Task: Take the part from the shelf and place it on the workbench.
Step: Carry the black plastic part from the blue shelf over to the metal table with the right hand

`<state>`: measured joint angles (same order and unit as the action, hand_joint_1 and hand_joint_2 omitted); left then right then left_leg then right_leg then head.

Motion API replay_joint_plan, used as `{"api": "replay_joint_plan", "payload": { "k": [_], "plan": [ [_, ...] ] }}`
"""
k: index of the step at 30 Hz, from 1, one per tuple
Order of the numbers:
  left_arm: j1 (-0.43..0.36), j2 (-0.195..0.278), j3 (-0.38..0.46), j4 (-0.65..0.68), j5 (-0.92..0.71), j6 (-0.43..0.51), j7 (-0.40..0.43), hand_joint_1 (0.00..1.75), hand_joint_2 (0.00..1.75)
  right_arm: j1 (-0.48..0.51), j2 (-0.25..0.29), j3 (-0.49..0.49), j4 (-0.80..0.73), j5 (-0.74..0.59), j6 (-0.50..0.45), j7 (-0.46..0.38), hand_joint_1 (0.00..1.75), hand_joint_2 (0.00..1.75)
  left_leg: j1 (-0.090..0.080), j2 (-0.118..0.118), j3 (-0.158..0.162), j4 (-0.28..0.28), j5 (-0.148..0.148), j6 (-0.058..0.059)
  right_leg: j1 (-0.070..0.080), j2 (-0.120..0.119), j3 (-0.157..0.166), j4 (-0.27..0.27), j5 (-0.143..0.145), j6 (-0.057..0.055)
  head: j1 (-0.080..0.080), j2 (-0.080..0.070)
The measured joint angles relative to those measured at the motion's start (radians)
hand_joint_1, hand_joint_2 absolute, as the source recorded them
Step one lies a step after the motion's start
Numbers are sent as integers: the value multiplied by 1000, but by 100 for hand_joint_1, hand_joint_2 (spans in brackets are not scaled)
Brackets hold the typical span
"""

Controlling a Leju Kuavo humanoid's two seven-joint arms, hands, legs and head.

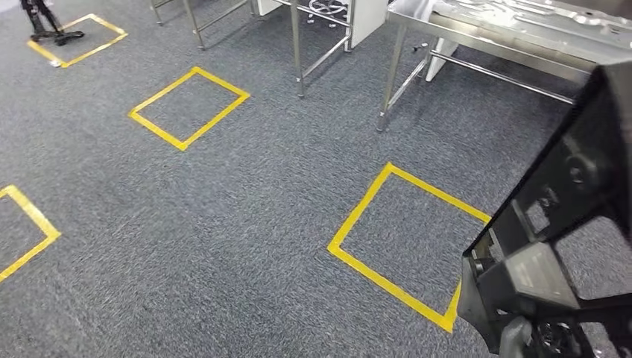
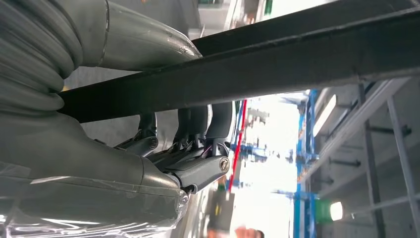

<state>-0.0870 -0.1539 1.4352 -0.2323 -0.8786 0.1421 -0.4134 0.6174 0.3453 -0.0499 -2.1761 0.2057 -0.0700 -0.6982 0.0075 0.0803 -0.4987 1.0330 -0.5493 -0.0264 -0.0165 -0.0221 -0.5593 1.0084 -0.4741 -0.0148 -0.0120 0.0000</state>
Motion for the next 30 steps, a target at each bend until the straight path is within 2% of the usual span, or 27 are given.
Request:
{"api": "replay_joint_plan", "payload": {
  "k": [2,3,4,5,6,7,8,9,11,13,14,15,17,18,19,20,21,22,24,25,26,28,29,30],
  "plan": [
    [3,7,1,0,6,-9,-4,0,0,-1,0,29,0,10,-19,0,175,175,3,-54,-57,124,-69,-5,0,22,-2,-1,2,-9,-2,0],
    [6,10,2,0,9,-13,-6,0,0,-1,0,41,0,12,-26,0,175,175,3,-65,-90,191,-96,-5,1,35,-2,0,3,-12,-1,0],
    [8,12,3,0,11,-17,-7,0,0,-1,0,51,1,13,-32,0,175,175,3,-69,-114,236,-105,-6,2,50,-2,1,3,-12,-1,0],
    [9,14,4,0,13,-21,-9,0,0,-1,0,60,2,13,-40,0,175,175,3,-71,-123,245,-92,-5,3,65,-2,3,3,-12,-1,0],
    [10,16,4,0,13,-25,-10,0,0,-1,0,67,2,11,-48,0,175,175,4,-75,-114,214,-61,-3,3,80,-1,5,2,-12,-1,0],
    [11,19,5,0,14,-29,-11,0,0,-2,0,74,3,9,-57,0,175,175,4,-85,-90,151,-18,0,3,95,-1,7,1,-10,-1,0],
    [11,21,6,0,14,-32,-12,0,0,-2,-1,81,3,6,-65,0,175,175,5,-111,-63,81,17,4,3,108,-2,11,0,-8,-1,0],
    [11,24,6,0,14,-34,-13,0,0,-2,-2,87,3,4,-71,0,175,175,6,-135,-41,23,40,7,3,121,-4,15,-1,-4,-1,0],
    [11,27,7,0,14,-40,-13,0,0,-2,-3,97,3,-1,-77,0,175,175,5,-165,-25,-24,49,13,0,144,-13,18,1,9,-1,0],
    [8,29,7,0,14,-49,-13,0,0,-1,-5,101,3,-3,-80,0,175,175,5,-143,-22,-32,55,23,-3,163,-19,16,6,24,-1,0],
    [7,30,7,0,14,-54,-13,0,0,0,-7,103,2,-4,-81,0,175,175,7,-130,-19,-38,59,30,-2,152,-23,23,0,29,0,0],
    [7,31,7,0,15,-59,-14,0,0,-1,-8,104,2,-4,-83,0,175,175,9,-116,-17,-45,64,36,1,127,-35,45,-16,32,2,0],
    [10,33,8,0,19,-74,-12,0,0,-2,-13,110,2,-4,-90,0,175,175,8,-87,-17,-51,67,45,3,60,-85,150,-80,37,8,0],
    [12,34,8,0,22,-81,-11,0,0,-3,-16,113,3,-4,-93,0,175,175,6,-71,-19,-51,67,46,2,41,-117,215,-111,40,10,0],
    [13,35,8,0,25,-88,-9,0,0,-3,-19,116,3,-4,-96,0,175,175,5,-55,-19,-50,66,47,1,32,-140,266,-128,42,10,0],
    [14,35,9,0,28,-93,-8,0,0,-3,-22,118,4,-5,-99,0,175,175,4,-41,-20,-49,65,46,0,27,-147,284,-126,44,10,0],
    [13,36,10,0,30,-97,-6,0,0,-3,-24,120,4,-6,-103,0,175,175,4,-27,-19,-48,63,45,-1,22,-132,261,-106,45,10,0],
    [12,36,10,0,32,-101,-4,0,0,-3,-27,122,4,-7,-106,0,175,175,4,-15,-17,-47,60,42,-2,12,-97,201,-73,44,10,0],
    [12,37,13,0,33,-105,-2,0,0,-5,-32,126,5,-11,-110,1,175,175,1,5,-10,-44,53,34,2,-31,-20,62,-25,35,10,0],
    [12,38,15,0,34,-106,-1,0,0,-6,-33,129,5,-12,-110,1,175,175,-2,13,-5,-43,49,29,5,-46,3,21,-16,30,10,0],
    [11,39,16,0,35,-107,-1,0,0,-7,-35,132,5,-14,-110,1,175,175,-4,21,-1,-43,47,24,8,-52,10,6,-16,25,9,0],
    [8,41,19,0,35,-111,0,0,0,-7,-37,136,6,-15,-110,1,175,175,-4,36,6,-45,44,13,9,-30,8,5,-12,15,10,0],
    [7,43,20,0,36,-113,0,0,0,-7,-38,138,6,-15,-110,1,175,175,-3,27,6,-41,38,7,6,-19,7,2,-9,9,9,0],
    [6,44,22,0,37,-116,0,0,0,-8,-39,140,6,-15,-110,0,175,175,-1,6,-1,-22,22,2,3,-8,7,-1,-6,3,9,0]
  ]
}}
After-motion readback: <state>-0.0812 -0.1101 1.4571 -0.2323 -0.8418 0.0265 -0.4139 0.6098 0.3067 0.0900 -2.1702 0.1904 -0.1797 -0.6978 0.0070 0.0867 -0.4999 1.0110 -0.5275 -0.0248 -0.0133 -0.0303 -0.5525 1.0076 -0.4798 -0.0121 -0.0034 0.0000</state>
